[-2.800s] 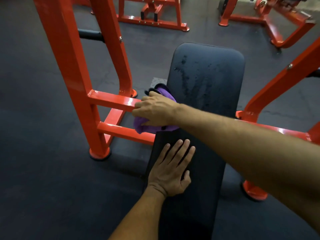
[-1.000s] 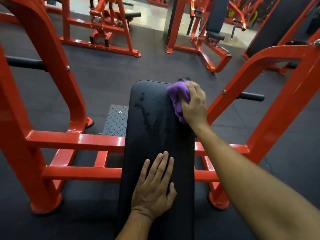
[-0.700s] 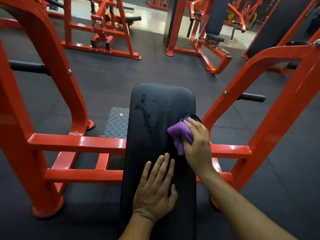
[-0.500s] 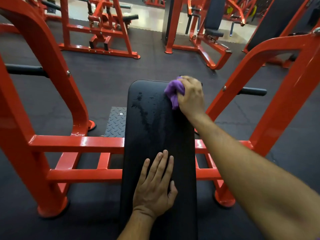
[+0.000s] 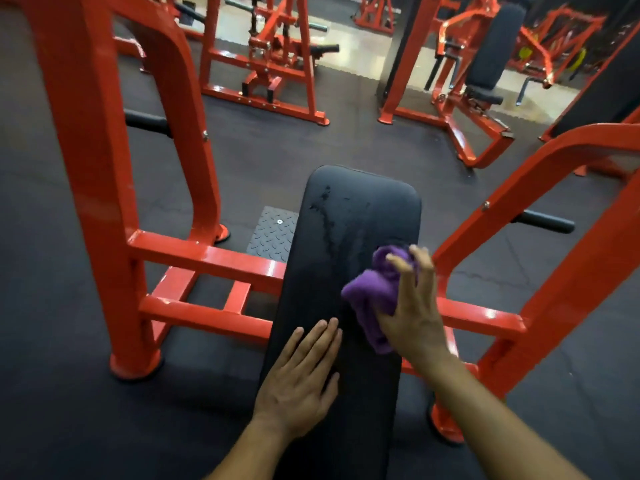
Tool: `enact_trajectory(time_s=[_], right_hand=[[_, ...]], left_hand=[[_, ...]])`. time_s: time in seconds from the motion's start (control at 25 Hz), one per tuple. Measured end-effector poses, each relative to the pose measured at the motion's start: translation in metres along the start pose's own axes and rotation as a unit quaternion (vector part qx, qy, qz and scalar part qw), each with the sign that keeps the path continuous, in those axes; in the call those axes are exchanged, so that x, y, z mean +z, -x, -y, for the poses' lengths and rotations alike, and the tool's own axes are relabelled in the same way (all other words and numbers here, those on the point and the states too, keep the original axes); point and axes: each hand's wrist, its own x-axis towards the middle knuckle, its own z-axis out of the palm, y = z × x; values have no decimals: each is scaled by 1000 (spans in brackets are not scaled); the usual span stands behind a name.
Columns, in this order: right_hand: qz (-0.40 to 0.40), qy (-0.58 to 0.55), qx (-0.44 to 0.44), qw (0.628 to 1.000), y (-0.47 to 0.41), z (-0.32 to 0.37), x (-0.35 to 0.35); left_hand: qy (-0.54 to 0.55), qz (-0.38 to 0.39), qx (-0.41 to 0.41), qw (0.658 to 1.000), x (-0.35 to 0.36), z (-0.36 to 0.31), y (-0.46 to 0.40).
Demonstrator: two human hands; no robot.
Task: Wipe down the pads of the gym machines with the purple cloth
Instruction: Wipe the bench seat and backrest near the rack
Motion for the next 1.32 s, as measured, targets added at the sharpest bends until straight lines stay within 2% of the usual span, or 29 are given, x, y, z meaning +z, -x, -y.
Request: enact_trajectory(time_s=[0.08, 0.16, 0.24, 0.32, 0.4, 0.56, 0.72, 0.8, 0.88, 1.0, 1.08, 1.16, 1.24, 1.32], right_hand=[[24, 65, -5, 998, 20, 5, 28], [24, 90, -51, 994, 6, 10, 46], [56, 97, -167, 980, -28, 25, 58], [106, 107, -295, 944, -72, 51, 77], [126, 126, -359, 916, -119, 76, 89], [-4, 90, -234, 968, -156, 45, 62], [-25, 40, -110, 993, -80, 4, 43], [-7, 27, -106, 994, -48, 15, 53], [15, 32, -148, 988, -43, 37, 69], [63, 55, -269, 959, -77, 63, 86], [52, 86, -305, 947, -115, 60, 80], [0, 78, -234, 969, -137, 45, 64], [-12, 45, -136, 990, -125, 33, 51], [5, 23, -123, 992, -93, 26, 41]], left_hand=[[-13, -8, -7, 1000, 3, -1, 5], [-15, -22, -9, 1000, 8, -1, 2], [-12, -27, -11, 1000, 12, -2, 2], [-9, -28, -12, 999, 15, -2, 7], [-11, -28, -9, 1000, 15, -2, 7], [5, -28, -3, 1000, 12, -2, 4], [9, -54, -8, 998, 13, 1, 4], [16, -67, -11, 998, 17, 3, 5], [20, -72, -11, 997, 21, 2, 5], [21, -66, -8, 998, 19, 1, 5], [17, -59, -5, 998, 16, 0, 3], [21, -47, -3, 999, 13, -1, 4], [27, -43, -11, 999, 13, -1, 4], [27, -47, -24, 998, 13, 0, 4]])
